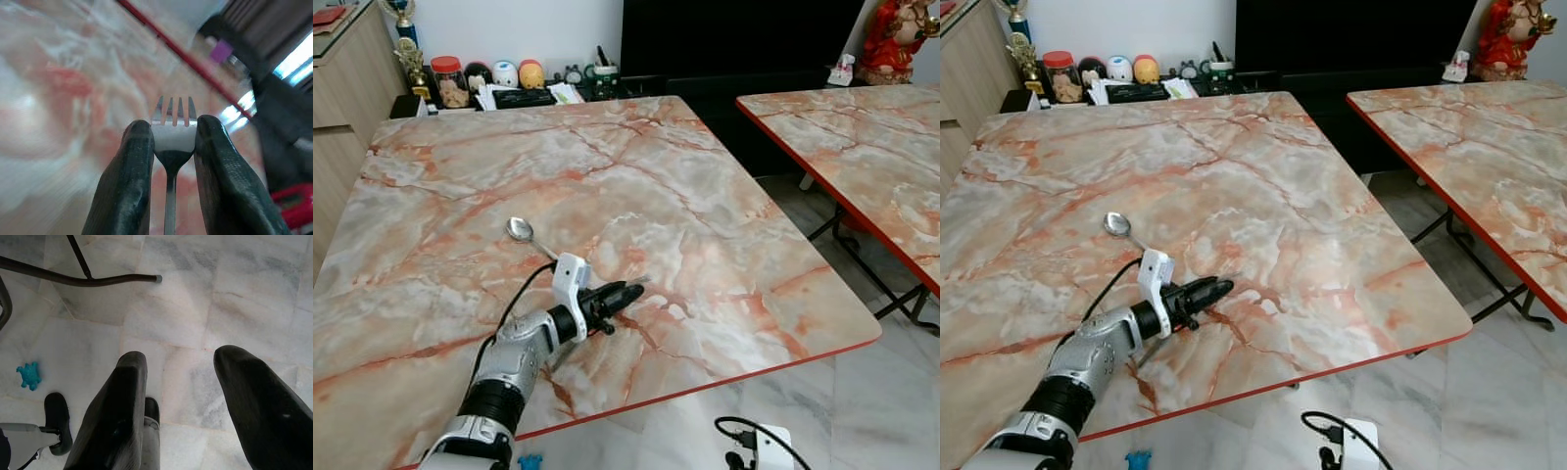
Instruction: Setting the table
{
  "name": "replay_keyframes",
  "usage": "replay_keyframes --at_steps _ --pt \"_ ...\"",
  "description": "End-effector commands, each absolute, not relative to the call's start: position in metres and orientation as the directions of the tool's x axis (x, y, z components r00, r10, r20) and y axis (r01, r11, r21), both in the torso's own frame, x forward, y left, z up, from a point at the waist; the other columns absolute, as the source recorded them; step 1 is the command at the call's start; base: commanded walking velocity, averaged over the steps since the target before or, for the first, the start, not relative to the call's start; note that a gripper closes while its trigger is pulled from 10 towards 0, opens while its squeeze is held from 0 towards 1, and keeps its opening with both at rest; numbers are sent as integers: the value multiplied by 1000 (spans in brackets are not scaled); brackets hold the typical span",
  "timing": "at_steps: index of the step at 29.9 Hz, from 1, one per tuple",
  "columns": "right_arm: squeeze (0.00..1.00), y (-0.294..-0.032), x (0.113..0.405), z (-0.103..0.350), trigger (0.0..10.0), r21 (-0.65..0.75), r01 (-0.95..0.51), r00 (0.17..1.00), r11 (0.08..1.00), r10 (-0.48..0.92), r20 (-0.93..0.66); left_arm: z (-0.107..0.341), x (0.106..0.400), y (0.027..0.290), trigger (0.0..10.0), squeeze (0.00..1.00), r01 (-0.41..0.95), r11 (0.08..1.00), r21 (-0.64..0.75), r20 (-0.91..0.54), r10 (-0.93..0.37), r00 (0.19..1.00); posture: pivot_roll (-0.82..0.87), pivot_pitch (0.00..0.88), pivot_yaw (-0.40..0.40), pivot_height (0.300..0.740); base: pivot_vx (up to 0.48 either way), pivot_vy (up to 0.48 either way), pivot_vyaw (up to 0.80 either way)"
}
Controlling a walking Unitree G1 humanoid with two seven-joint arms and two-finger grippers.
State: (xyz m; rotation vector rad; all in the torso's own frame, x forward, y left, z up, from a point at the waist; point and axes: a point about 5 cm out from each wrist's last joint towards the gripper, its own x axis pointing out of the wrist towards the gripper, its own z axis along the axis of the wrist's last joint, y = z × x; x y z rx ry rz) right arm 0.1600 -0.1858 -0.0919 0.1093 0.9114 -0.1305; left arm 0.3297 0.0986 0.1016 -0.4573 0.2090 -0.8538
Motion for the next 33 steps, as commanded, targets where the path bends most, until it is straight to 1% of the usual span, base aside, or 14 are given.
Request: replay_keyframes --at_steps 1,5,6,7,8,9,10,11,12,17,18,19,29,33 --pt "0 -188 157 -93 10000 37 164 591 986 -68 -804 108 330 97 10000 0 654 542 -528 38 -754 656 88 8 -68 740 0 0 0" --pt "0 -187 156 -94 10000 40 163 590 986 -65 -805 114 329 96 10000 0 639 511 -575 68 -749 659 87 10 -69 740 0 0 0" --pt "0 -187 156 -94 10000 41 164 590 986 -65 -805 115 329 96 3373 0 637 508 -580 69 -749 659 86 10 -68 740 0 0 0" --pt "0 -187 156 -94 10000 41 164 590 986 -64 -805 116 328 95 0 0 633 502 -589 70 -749 659 87 11 -68 740 0 0 0" --pt "0 -187 156 -94 10000 42 163 589 986 -63 -805 116 327 94 0 0 629 486 -606 71 -756 651 87 12 -68 740 0 0 0" --pt "0 -187 156 -94 10000 42 163 589 986 -63 -806 116 326 93 627 0 628 478 -613 72 -759 648 86 12 -67 740 0 0 0" --pt "0 -187 156 -94 10000 43 163 589 986 -63 -806 116 326 93 7647 0 624 481 -616 66 -757 650 86 12 -67 740 0 0 0" --pt "0 -187 156 -94 10000 43 163 589 986 -63 -806 116 326 93 7647 0 624 481 -616 66 -757 650 86 12 -67 740 0 0 0" --pt "0 -187 156 -94 10000 43 162 589 986 -62 -806 115 325 92 10000 0 619 480 -621 61 -758 649 86 12 -67 740 0 0 0" --pt "0 -187 157 -94 10000 43 159 588 986 -59 -807 108 318 86 10000 0 574 481 -663 -3 -768 640 86 13 -67 740 0 0 0" --pt "0 -187 157 -94 10000 44 159 587 986 -59 -807 106 318 86 10000 24 562 487 -668 -17 -766 643 86 13 -67 740 0 0 0" --pt "0 -187 156 -94 10000 44 159 587 986 -59 -808 101 318 86 10000 1000 538 506 -674 -49 -757 651 86 13 -67 740 0 0 0" --pt "0 -187 156 -94 10000 45 158 585 986 -57 -809 100 319 88 10000 1000 505 515 -693 -63 -741 669 84 15 -70 740 0 0 0" --pt "0 -188 156 -94 10000 44 158 585 986 -57 -809 100 321 90 10000 1000 506 553 -662 -79 -723 686 82 16 -70 740 0 0 0"
